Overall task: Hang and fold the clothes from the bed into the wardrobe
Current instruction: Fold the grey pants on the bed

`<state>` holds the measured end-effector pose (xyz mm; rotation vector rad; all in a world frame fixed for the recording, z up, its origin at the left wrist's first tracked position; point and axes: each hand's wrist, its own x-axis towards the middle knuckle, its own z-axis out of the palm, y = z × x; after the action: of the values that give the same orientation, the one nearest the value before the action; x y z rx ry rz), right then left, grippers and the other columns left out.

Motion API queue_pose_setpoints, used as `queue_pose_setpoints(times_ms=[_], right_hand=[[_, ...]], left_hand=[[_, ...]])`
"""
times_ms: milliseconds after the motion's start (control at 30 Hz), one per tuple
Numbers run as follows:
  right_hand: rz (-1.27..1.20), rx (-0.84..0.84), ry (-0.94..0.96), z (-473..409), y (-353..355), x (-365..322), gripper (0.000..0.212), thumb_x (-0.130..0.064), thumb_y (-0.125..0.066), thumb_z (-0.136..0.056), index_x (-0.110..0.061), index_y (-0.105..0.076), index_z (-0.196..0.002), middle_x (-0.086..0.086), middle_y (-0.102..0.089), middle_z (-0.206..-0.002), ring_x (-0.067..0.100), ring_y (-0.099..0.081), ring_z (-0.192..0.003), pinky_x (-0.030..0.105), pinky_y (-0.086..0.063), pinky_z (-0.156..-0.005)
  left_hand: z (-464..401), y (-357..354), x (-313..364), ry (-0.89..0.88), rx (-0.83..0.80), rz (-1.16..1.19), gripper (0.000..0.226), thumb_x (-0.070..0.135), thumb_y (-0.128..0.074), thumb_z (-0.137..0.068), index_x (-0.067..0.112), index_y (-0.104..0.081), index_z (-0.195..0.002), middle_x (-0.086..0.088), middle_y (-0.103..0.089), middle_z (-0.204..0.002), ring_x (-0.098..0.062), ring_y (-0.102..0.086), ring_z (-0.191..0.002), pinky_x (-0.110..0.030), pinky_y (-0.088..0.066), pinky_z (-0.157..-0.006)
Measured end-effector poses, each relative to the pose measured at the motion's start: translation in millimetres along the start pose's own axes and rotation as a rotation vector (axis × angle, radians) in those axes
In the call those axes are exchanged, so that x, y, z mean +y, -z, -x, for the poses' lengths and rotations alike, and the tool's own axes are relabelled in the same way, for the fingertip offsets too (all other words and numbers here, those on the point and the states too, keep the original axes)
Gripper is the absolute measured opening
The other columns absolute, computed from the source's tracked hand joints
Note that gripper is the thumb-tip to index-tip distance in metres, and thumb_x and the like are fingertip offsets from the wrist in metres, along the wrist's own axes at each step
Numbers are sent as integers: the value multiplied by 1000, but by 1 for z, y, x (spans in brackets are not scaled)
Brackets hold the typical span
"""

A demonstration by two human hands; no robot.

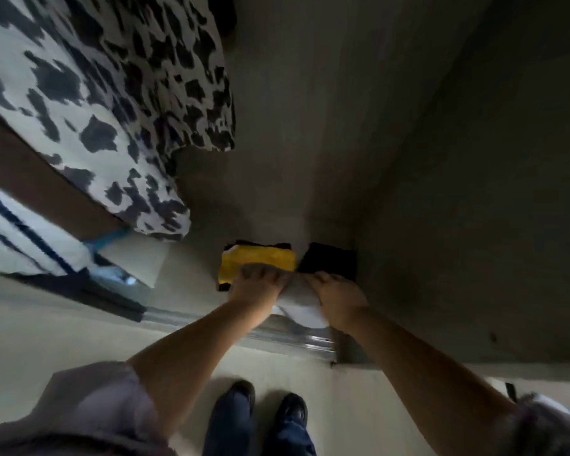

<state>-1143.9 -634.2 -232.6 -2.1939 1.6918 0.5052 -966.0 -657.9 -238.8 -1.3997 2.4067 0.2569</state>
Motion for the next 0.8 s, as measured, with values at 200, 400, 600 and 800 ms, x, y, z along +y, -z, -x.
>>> queue_pose_setpoints(times_ms=[200, 400, 600, 800], right_hand=[[104, 101, -148, -121, -56, 77, 63, -19, -46, -94, -25, -20, -152, 7, -42, -142, 33, -51, -118, 36, -46, -89], [121, 377, -269, -212, -183, 150, 57, -22, -57, -79, -25, -47, -135, 14, -64, -116, 43, -63, -100, 55, -52, -80], [193, 209, -345, -245, -352, 154, 52, -24, -37, -78, -29, -56, -126, 10, -65, -122, 48, -60, -109, 68, -46, -84], [-23, -115, -393, -228, -386, 135, 54, -29, -36, -83, -27, -43, -137, 12, -51, -141, 47, -52, -119, 65, -37, -95]], left_hand=[[-161, -62, -2, -78, 106, 10, 63, 18, -44, -93, 28, -19, -150, -2, -42, -142, -31, -42, -126, -52, -27, -109], [-293, -182, 34, -89, 300, 26, 62, 17, -25, -92, 29, -14, -152, 0, -27, -154, -31, -23, -141, -65, -14, -109], [-326, -369, 79, -144, 271, 118, 59, 28, -37, -79, 29, -39, -137, -1, -55, -137, -32, -44, -130, -68, -28, -99], [-310, -396, 84, -225, 169, 30, 55, 30, -41, -85, 28, -40, -140, -7, -43, -147, -30, -33, -138, -71, -27, -99]])
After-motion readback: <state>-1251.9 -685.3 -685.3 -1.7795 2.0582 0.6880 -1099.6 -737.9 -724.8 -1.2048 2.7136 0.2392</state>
